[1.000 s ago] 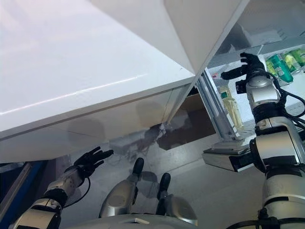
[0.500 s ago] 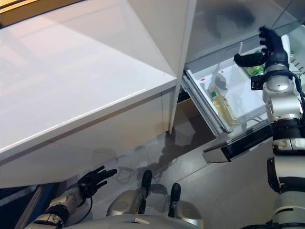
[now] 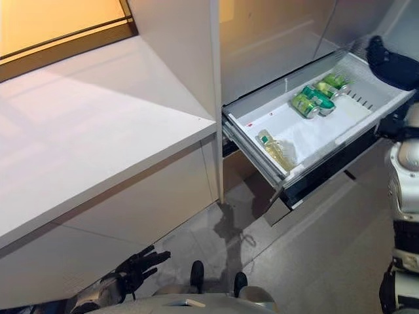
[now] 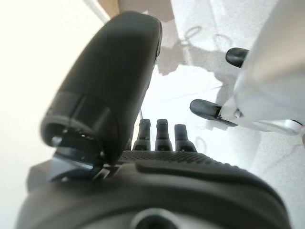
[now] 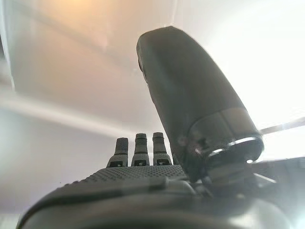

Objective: Put drinks into fridge and close the fridge

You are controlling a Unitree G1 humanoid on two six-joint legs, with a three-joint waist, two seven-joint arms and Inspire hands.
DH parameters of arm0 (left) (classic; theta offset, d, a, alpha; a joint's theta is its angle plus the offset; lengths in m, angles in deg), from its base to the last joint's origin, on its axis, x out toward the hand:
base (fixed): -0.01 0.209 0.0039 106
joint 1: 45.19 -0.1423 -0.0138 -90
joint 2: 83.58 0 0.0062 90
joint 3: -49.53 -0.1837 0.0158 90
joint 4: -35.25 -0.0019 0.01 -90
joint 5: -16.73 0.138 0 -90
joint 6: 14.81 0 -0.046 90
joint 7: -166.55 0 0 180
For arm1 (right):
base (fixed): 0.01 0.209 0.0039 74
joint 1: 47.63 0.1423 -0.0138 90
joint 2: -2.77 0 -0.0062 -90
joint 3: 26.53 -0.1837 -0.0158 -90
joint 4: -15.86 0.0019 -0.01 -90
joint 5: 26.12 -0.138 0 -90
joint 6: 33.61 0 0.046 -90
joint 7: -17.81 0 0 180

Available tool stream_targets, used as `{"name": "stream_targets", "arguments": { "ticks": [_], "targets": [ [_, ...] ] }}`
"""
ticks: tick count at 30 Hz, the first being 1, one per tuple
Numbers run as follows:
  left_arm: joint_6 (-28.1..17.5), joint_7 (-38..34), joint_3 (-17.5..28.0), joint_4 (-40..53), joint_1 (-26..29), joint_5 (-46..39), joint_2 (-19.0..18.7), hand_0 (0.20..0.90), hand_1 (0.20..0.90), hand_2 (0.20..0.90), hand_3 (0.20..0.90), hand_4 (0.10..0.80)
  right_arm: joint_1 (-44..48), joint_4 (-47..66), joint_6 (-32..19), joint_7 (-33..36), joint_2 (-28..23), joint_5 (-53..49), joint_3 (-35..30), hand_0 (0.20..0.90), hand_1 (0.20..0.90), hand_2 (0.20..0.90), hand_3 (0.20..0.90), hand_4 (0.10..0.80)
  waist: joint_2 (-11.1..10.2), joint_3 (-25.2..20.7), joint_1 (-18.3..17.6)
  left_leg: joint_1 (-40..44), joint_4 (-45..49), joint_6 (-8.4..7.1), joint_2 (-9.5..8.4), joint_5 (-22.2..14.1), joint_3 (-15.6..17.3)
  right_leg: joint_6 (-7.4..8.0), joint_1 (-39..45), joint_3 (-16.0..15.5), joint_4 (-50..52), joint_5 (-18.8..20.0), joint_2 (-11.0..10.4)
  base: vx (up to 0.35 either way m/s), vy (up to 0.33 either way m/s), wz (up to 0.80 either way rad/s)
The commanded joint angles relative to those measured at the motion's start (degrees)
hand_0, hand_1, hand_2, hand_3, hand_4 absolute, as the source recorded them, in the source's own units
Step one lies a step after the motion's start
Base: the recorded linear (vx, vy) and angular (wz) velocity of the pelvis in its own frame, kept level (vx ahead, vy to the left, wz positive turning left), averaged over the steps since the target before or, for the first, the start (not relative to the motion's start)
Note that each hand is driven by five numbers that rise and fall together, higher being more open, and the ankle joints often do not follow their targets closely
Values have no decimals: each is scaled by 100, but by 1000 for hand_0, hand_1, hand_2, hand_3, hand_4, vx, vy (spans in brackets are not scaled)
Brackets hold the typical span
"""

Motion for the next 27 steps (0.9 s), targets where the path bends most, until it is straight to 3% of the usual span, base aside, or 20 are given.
{"name": "stream_targets", "arguments": {
  "ticks": [1, 3, 6, 10, 15, 21, 27],
  "targets": [
    [-373, 198, 26, -243, -45, 280, -156, 900, 900, 900, 900, 800, -279, 640, -1206, 1003, 154, 88, -856, 900, 900, 900, 900, 800, -62, -714, 17, 210, 44, 84, -115, -742, 243, 346, -452, 233, 264, 226, 12, -112, -9, -11],
    [-402, 223, 30, -106, -159, 417, -62, 900, 900, 900, 900, 800, -799, 725, -1657, 1283, 502, 25, -1238, 900, 900, 900, 900, 800, -27, -712, -42, 223, 32, 95, -100, -746, 282, 358, -463, 239, 335, 187, 14, -116, -9, -9],
    [-550, 271, 47, -53, -281, 563, 8, 900, 900, 900, 900, 800, -1239, 634, -1873, 1574, 982, -176, -1514, 900, 900, 900, 900, 800, 12, -697, -125, 238, 56, 124, -79, -750, 326, 349, -507, 270, 543, 90, 19, -89, -18, -12],
    [-637, 320, 144, 45, -442, 657, 24, 900, 900, 900, 900, 800, -1770, 267, -1904, 1395, 1549, -540, -1696, 900, 900, 900, 900, 800, 25, -656, -231, 309, 99, 151, -81, -775, 370, 352, -525, 300, 703, 31, 17, -19, -37, -14],
    [-808, 307, 308, 1, -745, 720, 48, 900, 900, 900, 900, 800, -2482, -518, -1601, 76, 2078, -1340, -1451, 900, 900, 900, 900, 800, 50, -596, -370, 357, 192, 249, -150, -835, 368, 320, -582, 443, 863, -1, 47, 50, -46, -17],
    [-735, 199, 347, -109, -667, 546, -87, 900, 900, 900, 900, 800, -2570, -1224, -1236, -544, 2093, -1561, -1075, 900, 900, 900, 900, 800, 89, -372, -505, 297, 560, 327, -180, -1050, 489, 237, -712, 527, 1117, -162, 70, 105, -19, -18],
    [-487, -180, 128, -30, -98, 85, -254, 900, 900, 900, 900, 800, -2029, -1824, -973, -873, 1765, -1724, -486, 900, 900, 900, 900, 800, 79, 202, -509, -450, 1533, 385, -244, -1283, 572, 64, -1335, 480, 1772, -332, 92, -47, -7, -8]
  ]
}}
